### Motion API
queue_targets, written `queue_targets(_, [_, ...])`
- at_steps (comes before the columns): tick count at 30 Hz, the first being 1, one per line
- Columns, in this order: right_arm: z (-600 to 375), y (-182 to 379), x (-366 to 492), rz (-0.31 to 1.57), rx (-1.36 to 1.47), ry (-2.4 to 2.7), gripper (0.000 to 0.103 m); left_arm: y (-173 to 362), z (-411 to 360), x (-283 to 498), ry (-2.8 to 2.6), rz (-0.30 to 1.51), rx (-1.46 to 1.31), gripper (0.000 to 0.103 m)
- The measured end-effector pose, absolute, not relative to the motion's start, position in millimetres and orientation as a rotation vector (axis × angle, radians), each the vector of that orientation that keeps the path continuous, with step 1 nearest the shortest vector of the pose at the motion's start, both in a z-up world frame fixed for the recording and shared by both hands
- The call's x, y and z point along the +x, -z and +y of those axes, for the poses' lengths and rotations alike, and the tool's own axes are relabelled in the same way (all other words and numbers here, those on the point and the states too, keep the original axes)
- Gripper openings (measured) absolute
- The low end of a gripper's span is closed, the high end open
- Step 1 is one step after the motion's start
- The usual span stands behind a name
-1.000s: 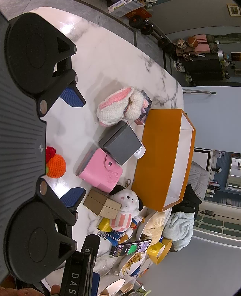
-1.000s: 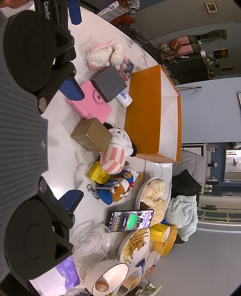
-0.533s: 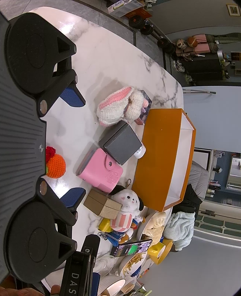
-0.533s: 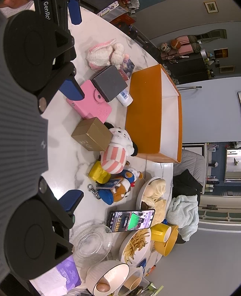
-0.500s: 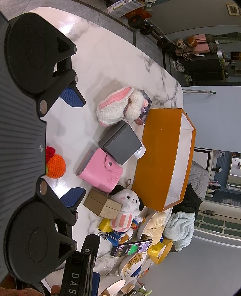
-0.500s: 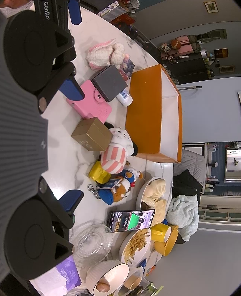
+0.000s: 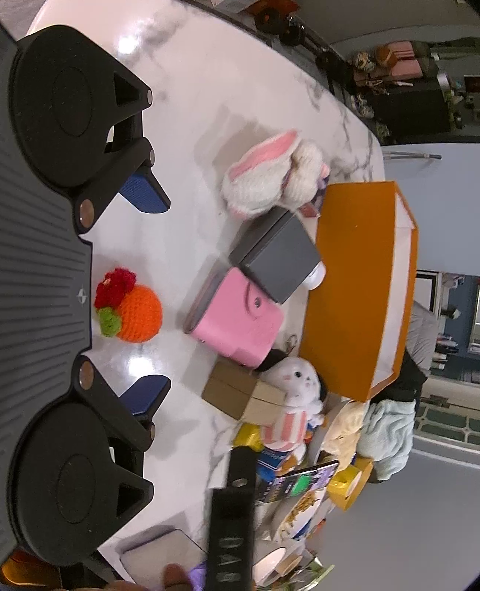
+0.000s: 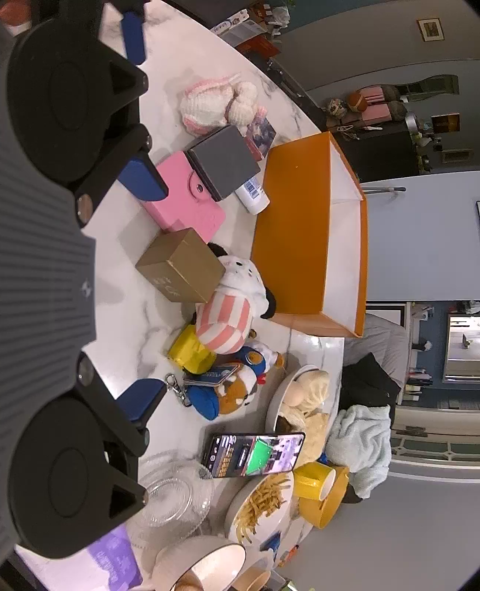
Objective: Organize objects
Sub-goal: 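Lower the left gripper onto the orange crocheted ball and close it, then lift the orange ball with the left gripper while the right gripper grasps the cardboard cube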
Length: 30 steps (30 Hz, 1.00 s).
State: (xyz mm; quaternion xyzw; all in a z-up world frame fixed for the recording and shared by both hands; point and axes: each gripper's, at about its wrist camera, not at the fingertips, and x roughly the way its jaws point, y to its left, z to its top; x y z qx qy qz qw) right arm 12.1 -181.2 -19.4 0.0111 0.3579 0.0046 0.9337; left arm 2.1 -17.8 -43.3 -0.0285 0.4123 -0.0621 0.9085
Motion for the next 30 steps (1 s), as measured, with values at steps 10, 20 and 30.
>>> queue_targets(10, [-179, 35, 42, 0.781, 0.065, -0.044, 0.097, 64, -24, 8, 0.186, 0.886, -0.024, 0.103])
queue_targets(20, [-167, 56, 76, 0.835, 0.098, -0.025, 0.073, 74, -30, 10, 0.224, 0.894, 0.041, 0.075])
queue_targets(30, [-163, 73, 101, 0.875, 0.145, 0.004, 0.068, 80, -17, 14, 0.214, 0.895, -0.043, 0.058])
